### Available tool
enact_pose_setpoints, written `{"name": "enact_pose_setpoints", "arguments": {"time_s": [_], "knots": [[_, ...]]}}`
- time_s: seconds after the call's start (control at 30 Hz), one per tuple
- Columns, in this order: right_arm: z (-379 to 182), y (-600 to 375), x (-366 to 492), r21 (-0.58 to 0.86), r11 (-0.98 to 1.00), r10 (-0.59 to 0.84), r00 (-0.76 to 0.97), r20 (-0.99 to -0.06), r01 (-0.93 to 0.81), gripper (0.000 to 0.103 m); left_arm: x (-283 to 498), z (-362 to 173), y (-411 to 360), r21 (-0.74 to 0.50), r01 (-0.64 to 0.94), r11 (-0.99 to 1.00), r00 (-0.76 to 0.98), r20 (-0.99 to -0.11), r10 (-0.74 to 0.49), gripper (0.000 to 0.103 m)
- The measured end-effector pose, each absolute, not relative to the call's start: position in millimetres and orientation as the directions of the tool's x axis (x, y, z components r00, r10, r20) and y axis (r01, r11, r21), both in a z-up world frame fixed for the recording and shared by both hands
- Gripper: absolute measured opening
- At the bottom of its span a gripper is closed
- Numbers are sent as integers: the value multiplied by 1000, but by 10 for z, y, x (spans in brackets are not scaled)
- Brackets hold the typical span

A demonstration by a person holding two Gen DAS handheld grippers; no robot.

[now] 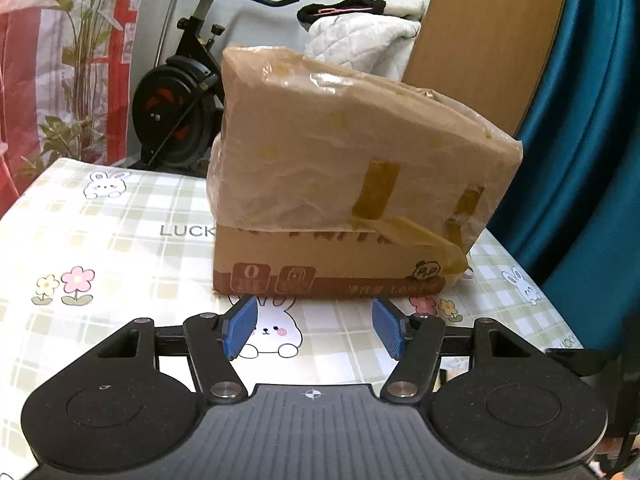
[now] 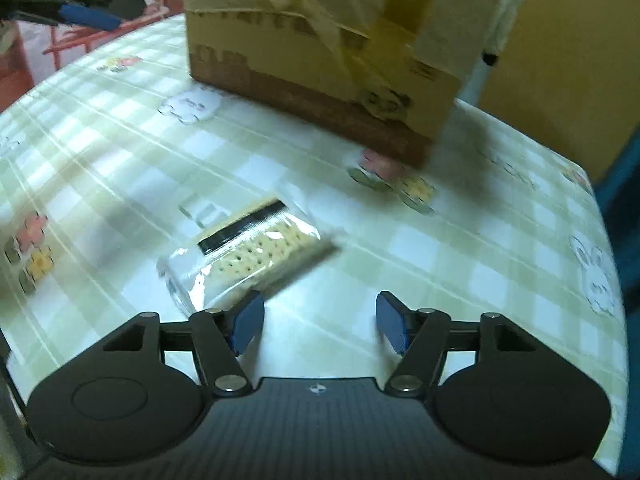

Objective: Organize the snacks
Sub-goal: 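Lower both tools toward the white cracker packet on the table, then grasp the white cracker packet with the left tool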

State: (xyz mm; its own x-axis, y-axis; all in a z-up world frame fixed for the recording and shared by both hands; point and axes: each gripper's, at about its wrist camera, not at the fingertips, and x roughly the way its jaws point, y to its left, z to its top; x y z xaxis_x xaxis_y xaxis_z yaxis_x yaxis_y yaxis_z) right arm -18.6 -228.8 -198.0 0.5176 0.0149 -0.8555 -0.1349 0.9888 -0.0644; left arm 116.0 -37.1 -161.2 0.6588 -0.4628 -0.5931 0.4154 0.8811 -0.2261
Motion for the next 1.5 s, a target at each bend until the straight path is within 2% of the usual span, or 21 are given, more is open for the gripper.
{"name": "enact_pose_setpoints", "arguments": {"time_s": [0.27,0.43,0.63,0.67,0.73,0.77,1.07,1.13,1.2,1.3,1.4,1.5], "knots": [[-2031,-1948,171,-19,974,115,564,-818,-226,68,1166,-1688,-425,-241,422,874,625,-621,-473,65],[-2035,-1968,319,88,972,201,581,-788,-217,68,1199,-1916,-494,-298,401,866,561,-667,-490,64],[-1863,-2163,329,52,964,210,626,-751,-261,67,1189,-2116,-542,-373,369,852,513,-682,-521,58],[-1843,-2228,333,63,964,217,629,-746,-257,66,1196,-2150,-552,-395,359,846,502,-682,-532,54],[-1847,-2352,389,81,968,217,625,-750,-238,54,1196,-2244,-600,-430,338,837,477,-688,-547,51],[-1855,-2390,420,89,969,216,624,-751,-228,52,1196,-2285,-628,-442,329,834,469,-691,-551,51],[-2069,-2458,647,250,952,307,581,-754,-178,51,1257,-2568,-847,-474,279,835,438,-711,-550,49],[-2096,-2487,630,319,935,346,573,-742,-152,45,1275,-2601,-855,-474,277,836,435,-714,-549,48],[-2081,-2481,576,347,926,368,564,-739,-150,44,1288,-2641,-854,-471,271,839,433,-719,-544,47],[-2052,-2399,470,343,923,379,551,-743,-173,44,1279,-2631,-809,-469,279,838,436,-715,-546,46],[-2042,-2345,381,322,921,390,537,-748,-220,49,1263,-2621,-778,-462,294,837,438,-713,-548,44],[-2056,-2246,295,244,925,367,523,-769,-290,51,1247,-2594,-749,-456,305,836,439,-712,-548,44]]}}
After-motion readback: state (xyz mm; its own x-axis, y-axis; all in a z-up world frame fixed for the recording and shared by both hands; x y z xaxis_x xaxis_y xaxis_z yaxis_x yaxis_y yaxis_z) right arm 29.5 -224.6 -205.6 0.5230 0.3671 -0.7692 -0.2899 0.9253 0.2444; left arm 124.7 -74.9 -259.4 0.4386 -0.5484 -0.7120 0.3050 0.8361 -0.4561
